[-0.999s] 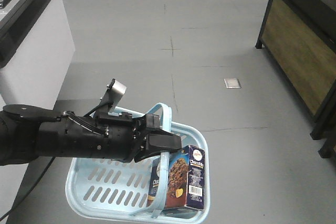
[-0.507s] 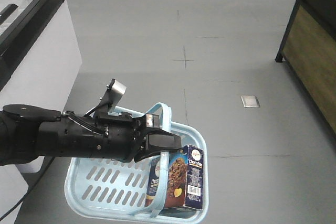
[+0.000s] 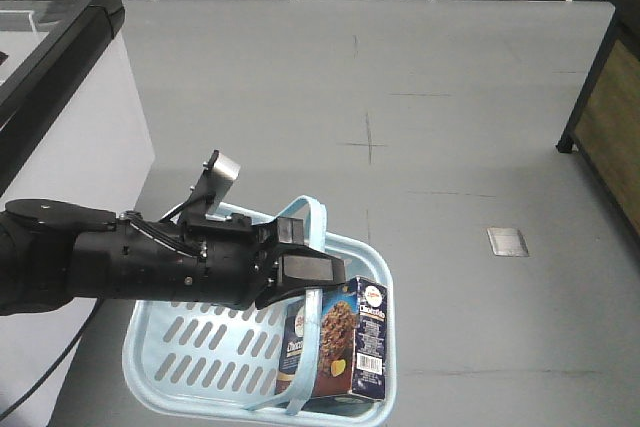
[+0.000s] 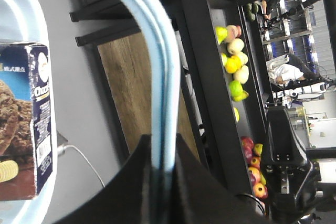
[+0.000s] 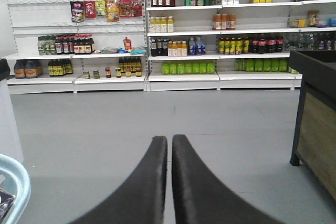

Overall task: Left arm holds basket, right arm returns cookies
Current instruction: 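Hold the basket in the left gripper while driving down the aisle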

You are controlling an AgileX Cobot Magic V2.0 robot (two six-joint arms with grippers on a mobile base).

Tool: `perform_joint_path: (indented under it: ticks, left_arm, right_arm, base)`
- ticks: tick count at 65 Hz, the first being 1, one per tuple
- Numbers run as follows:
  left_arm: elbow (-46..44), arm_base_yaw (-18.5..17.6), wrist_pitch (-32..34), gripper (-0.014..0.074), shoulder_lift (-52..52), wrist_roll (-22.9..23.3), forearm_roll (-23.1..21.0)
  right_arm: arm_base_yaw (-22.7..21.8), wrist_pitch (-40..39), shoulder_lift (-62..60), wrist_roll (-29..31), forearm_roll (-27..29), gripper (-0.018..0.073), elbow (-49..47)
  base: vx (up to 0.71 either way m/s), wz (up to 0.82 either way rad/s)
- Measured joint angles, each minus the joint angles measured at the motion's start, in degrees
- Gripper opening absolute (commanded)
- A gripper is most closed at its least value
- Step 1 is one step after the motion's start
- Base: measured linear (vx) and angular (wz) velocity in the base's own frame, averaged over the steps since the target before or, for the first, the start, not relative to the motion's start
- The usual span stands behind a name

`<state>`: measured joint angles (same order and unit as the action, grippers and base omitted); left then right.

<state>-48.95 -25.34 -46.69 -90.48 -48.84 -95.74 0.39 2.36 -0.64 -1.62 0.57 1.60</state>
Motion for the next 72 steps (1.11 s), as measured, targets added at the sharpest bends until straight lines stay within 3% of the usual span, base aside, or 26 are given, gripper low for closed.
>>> perform_joint_path:
  ticks: [72]
  left_arm:
    - [0.0, 0.0, 0.1, -0.0003, 0.0, 0.0, 0.0]
  right_arm:
    - [0.0, 0.0, 0.0, 0.0, 0.0, -0.0006, 0.0]
  base:
    - [0.47, -0.01]
